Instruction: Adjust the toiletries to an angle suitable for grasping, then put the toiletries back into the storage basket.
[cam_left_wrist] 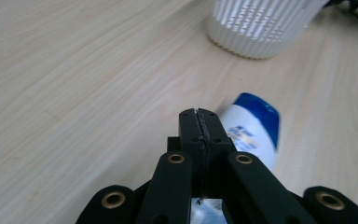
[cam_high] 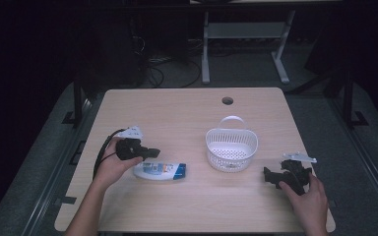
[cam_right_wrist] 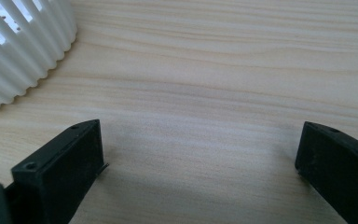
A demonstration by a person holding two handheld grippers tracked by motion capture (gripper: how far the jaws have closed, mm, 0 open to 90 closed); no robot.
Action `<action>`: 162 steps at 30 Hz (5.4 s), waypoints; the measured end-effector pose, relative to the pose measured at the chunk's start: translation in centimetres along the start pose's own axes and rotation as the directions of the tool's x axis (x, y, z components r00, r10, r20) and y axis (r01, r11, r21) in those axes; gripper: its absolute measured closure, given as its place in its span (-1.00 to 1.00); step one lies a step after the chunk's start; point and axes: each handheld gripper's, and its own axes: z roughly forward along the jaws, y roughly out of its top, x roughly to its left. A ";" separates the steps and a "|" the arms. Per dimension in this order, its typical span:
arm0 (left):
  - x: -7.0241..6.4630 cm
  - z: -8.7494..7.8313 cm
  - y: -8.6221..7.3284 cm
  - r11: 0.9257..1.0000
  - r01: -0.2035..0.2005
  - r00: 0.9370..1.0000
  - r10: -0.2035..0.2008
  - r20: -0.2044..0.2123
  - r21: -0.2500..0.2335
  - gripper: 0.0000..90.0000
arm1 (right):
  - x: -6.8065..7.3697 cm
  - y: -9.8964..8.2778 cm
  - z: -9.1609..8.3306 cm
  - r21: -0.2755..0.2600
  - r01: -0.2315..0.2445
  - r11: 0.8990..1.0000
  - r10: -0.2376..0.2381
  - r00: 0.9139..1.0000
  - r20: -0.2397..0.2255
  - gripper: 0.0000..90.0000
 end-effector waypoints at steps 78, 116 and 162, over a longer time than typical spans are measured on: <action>-2.0 -1.7 -6.9 0.983 0.037 0.999 -0.039 0.006 0.180 1.00 | 0.0 0.0 0.0 0.000 -0.001 1.000 0.001 1.000 0.000 -0.99; -1.6 -3.1 -4.6 0.983 0.140 0.983 -0.124 -0.139 0.116 -0.08 | 0.0 0.0 0.0 0.000 -0.001 1.000 0.001 1.000 0.000 -0.99; -5.8 3.0 1.4 0.966 0.062 0.994 -0.037 -0.101 0.252 -0.34 | 0.0 0.0 0.0 0.000 -0.001 1.000 0.001 1.000 0.000 -0.99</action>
